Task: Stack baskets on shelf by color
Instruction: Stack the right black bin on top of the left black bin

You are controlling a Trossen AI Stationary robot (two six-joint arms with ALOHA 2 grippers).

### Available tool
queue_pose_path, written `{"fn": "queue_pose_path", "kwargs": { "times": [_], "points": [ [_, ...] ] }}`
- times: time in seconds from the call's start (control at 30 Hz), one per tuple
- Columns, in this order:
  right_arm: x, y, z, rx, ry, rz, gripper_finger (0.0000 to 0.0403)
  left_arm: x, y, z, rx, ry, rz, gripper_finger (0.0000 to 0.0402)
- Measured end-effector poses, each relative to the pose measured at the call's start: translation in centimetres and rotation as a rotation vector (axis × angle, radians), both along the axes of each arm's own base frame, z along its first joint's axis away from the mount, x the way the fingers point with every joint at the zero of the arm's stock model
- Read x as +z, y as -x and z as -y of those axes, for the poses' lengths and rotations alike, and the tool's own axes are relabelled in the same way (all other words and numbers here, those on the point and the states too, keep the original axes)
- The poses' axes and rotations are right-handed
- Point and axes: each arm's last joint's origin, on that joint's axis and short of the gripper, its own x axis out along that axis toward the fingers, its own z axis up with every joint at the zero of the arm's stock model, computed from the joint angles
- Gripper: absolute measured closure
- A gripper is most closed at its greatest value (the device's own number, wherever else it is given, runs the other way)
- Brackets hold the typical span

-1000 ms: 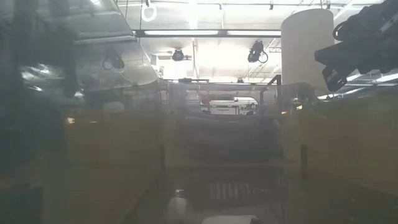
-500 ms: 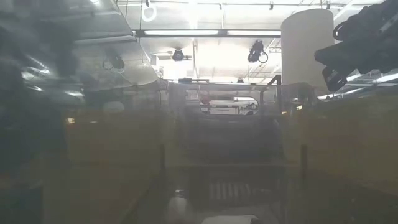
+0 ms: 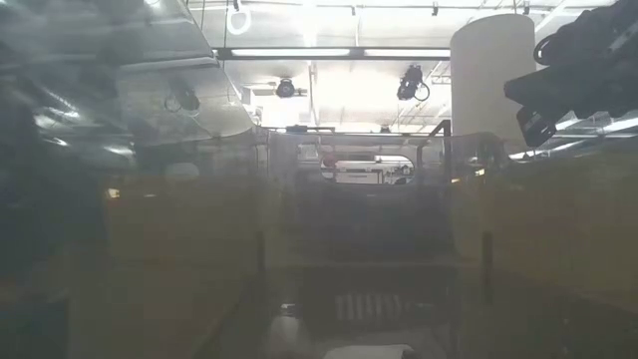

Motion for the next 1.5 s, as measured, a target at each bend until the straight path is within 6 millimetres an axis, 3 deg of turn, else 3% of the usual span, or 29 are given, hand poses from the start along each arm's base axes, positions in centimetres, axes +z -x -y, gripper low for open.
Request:
{"fn": "queue_pose_path", "kwargs": {
  "times": [0.23,0.43,0.7,1.1,1.3,1.5],
  "points": [
    [0.0,0.0,0.0,0.000,0.000,0.000,0.0378,-1.4,-3.8,1.4,-0.057,0.110,-0.200,0.0343],
    [0.0,0.0,0.0,0.000,0.000,0.000,0.0378,-1.9,-7.8,3.0,-0.165,0.110,-0.333,0.0335],
    [0.0,0.0,0.0,0.000,0.000,0.000,0.0378,-1.7,-13.9,4.9,-0.230,0.023,-0.395,0.0320],
    [0.0,0.0,0.0,0.000,0.000,0.000,0.0378,-2.4,-23.9,5.2,-0.401,-0.162,-0.621,0.0242],
    [0.0,0.0,0.0,0.000,0.000,0.000,0.0378,-2.2,-26.6,5.6,-0.462,-0.249,-0.721,0.0236],
    [0.0,0.0,0.0,0.000,0.000,0.000,0.0378,-2.3,-26.6,6.7,-0.519,-0.363,-0.779,0.0248]
  ]
}}
